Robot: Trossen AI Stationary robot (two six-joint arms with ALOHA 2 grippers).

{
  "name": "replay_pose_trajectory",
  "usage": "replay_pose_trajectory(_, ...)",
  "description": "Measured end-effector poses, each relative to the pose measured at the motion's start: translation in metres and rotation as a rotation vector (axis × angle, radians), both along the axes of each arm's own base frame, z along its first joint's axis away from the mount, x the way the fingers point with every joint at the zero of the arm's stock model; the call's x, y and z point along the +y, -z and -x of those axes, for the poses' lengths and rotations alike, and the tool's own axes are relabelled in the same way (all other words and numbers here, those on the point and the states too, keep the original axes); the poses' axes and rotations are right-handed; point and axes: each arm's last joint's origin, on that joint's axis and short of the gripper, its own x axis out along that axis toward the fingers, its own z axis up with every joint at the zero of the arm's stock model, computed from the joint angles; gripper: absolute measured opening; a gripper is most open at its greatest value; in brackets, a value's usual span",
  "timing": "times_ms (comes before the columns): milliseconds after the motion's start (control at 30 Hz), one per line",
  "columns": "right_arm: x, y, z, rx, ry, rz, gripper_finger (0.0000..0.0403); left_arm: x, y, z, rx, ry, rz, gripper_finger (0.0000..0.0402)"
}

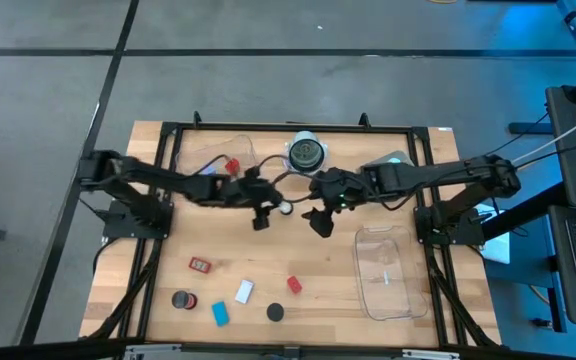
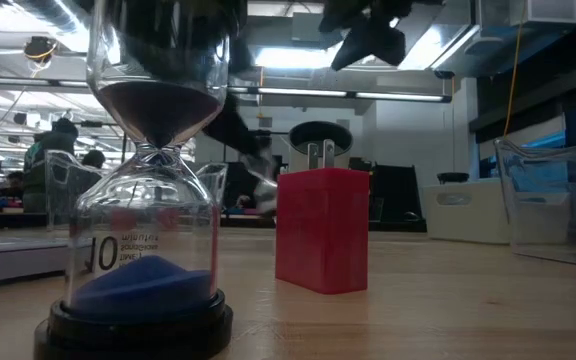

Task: Pick & Place Office items
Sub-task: Move the white hourglass to the top middle of the table

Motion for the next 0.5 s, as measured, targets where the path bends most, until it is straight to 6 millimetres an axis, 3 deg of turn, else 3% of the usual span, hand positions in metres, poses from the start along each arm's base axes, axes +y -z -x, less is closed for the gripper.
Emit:
replay_pose_trajectory(267,-0.003,-0.010,0.012,-0.007,0.009,0.002,0.0297,0.026,0.008,-0.057,0.102,0.020,-0.047,0.0209)
replay_pose_trajectory(500,-0.004,-0.008,0.014,0.033,0.009,0.008,0.0297,0.028,0.005,-0.080,0.175,0.069,-0.078,0.0209)
